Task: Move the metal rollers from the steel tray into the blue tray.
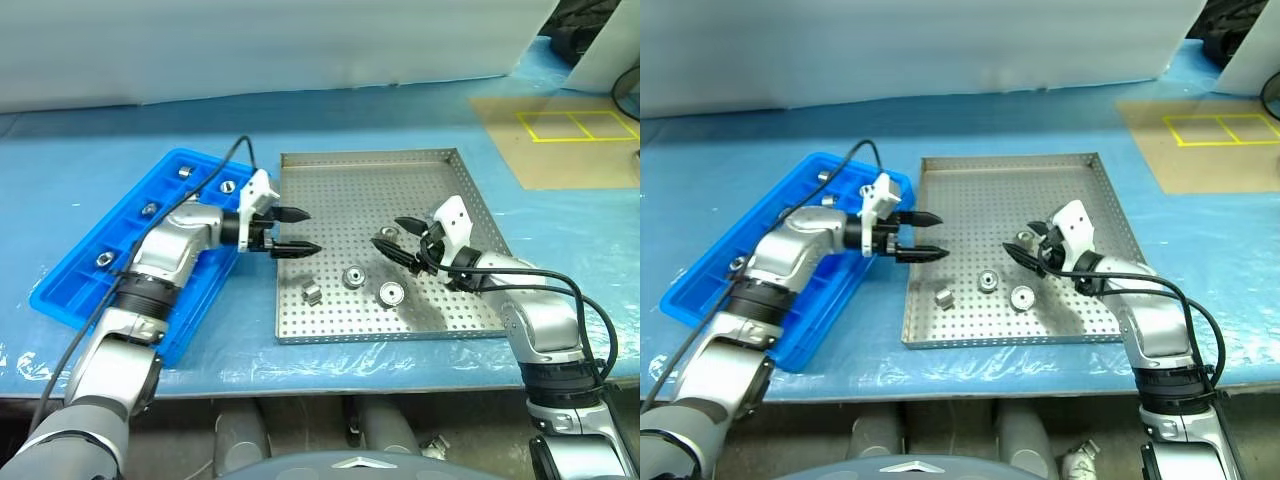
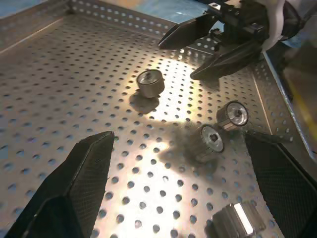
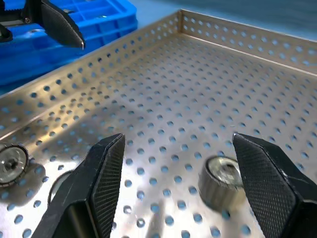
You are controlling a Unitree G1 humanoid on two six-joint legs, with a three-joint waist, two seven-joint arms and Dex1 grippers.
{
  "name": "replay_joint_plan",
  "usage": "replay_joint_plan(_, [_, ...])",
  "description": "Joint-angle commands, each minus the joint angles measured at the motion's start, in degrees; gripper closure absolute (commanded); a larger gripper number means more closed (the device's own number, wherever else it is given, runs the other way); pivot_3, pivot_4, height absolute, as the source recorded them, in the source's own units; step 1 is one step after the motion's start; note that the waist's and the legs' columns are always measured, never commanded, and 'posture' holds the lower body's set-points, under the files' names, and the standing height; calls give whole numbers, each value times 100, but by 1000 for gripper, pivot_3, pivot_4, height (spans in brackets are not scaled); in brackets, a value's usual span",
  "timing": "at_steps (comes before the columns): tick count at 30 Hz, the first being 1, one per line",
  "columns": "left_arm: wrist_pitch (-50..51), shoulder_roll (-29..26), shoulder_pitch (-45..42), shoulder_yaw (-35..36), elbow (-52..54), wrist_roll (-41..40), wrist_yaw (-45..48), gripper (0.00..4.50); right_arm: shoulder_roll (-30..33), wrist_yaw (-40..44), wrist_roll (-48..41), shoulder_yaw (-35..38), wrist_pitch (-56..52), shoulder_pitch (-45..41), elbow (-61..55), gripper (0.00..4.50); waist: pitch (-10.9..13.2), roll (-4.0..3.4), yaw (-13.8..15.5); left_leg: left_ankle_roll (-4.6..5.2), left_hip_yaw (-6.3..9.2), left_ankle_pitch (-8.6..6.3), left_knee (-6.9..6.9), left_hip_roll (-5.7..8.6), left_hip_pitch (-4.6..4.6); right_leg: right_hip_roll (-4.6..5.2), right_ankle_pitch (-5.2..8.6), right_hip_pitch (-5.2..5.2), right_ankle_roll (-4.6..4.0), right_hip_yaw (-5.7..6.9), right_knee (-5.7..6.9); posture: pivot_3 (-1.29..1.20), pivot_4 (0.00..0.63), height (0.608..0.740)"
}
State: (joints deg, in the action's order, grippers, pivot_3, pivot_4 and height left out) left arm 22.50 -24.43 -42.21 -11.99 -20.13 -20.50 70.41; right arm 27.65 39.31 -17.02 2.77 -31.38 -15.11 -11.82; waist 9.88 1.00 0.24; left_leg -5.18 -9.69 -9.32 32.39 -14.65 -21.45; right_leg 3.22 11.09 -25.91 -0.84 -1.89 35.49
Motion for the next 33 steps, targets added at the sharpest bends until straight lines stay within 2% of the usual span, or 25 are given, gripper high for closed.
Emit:
replay_joint_plan(1, [-290,125,-266,-23,-211,144,160,68,-160,-287,-29,82,130,-266,-84,911,0,0,-87,0,0,0,2,0,1,-1,-1,1,-1,0,1,-379,150,740])
replay_joint_plan(5, [-380,217,-273,-10,-300,217,231,68,-324,-389,-9,-16,237,-366,77,911,-1,-1,-115,6,0,-4,8,0,3,-1,-5,5,0,-2,1,-383,150,740])
replay_joint_plan(11, [-437,255,-184,25,-236,235,224,68,-624,-665,417,-153,957,-797,1332,911,-1,-2,-111,20,0,-11,22,3,-1,4,-6,11,-1,-1,-4,-372,150,740])
replay_joint_plan(18, [-442,247,-137,76,-110,216,200,68,-662,-759,810,-210,1897,-1337,2648,911,-1,-2,-105,25,0,-15,25,3,-5,6,-6,12,-1,0,-6,-342,150,740])
replay_joint_plan(33, [-407,143,6,172,45,245,111,68,-770,-508,1020,-544,2145,-1221,2885,911,0,-3,-101,31,0,-18,25,3,-5,6,-6,13,-2,1,-8,-307,150,740])
